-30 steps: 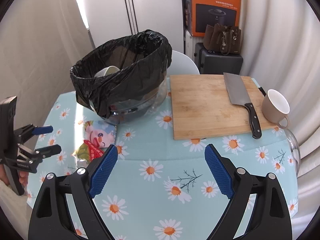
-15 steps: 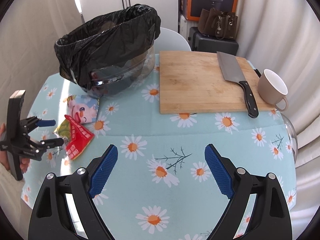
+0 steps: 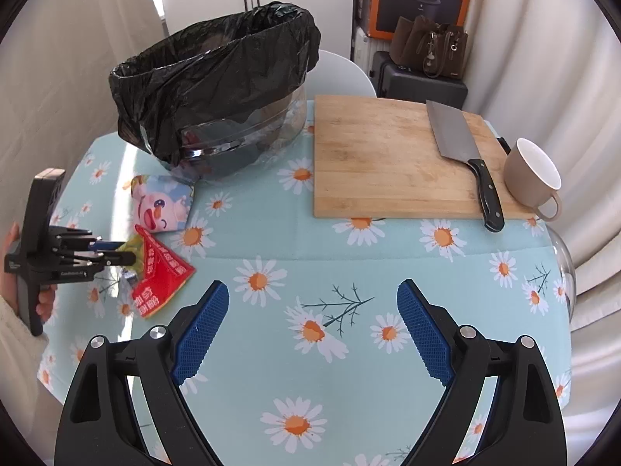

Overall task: Collect trash
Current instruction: 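Close the left gripper on the red printed wrapper, then close the right gripper on the cartoon-printed pouch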

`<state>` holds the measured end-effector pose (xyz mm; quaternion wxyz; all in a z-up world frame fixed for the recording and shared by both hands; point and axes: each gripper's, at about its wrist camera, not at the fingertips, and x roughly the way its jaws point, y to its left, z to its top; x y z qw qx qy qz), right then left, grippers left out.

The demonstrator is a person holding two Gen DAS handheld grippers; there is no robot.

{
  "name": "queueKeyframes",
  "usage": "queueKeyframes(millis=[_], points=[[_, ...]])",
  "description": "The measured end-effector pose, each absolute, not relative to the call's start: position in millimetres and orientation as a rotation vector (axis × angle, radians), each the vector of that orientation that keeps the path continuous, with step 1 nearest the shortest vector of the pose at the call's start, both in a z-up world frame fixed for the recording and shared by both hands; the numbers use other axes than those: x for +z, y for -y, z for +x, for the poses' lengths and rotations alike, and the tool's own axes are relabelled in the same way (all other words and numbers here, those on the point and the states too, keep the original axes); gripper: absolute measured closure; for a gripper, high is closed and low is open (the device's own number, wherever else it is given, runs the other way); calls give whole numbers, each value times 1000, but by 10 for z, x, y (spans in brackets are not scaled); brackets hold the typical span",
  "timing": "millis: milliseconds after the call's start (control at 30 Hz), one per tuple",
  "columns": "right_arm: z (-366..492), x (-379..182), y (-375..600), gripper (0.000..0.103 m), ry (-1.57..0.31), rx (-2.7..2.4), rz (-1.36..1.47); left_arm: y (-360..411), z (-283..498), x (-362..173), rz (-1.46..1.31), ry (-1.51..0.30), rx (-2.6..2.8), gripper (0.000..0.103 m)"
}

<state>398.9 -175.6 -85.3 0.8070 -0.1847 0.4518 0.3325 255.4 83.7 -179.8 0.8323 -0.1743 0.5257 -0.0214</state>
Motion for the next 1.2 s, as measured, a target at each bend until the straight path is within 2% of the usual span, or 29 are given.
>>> queueKeyframes(millis=[433,767,1200], points=[[3755,-983,1633,19,-1014,779,-290,-857,1864,-1536,-341,-1125,3,80],[3410,-1136,1309,19,-1019,834,-383,-1167,1423,-1410,-400,-1098,87,80],[3117,-1324,574,19,-1000,957,-436,-1546,1176,-1511,-474,-1128,103,80]])
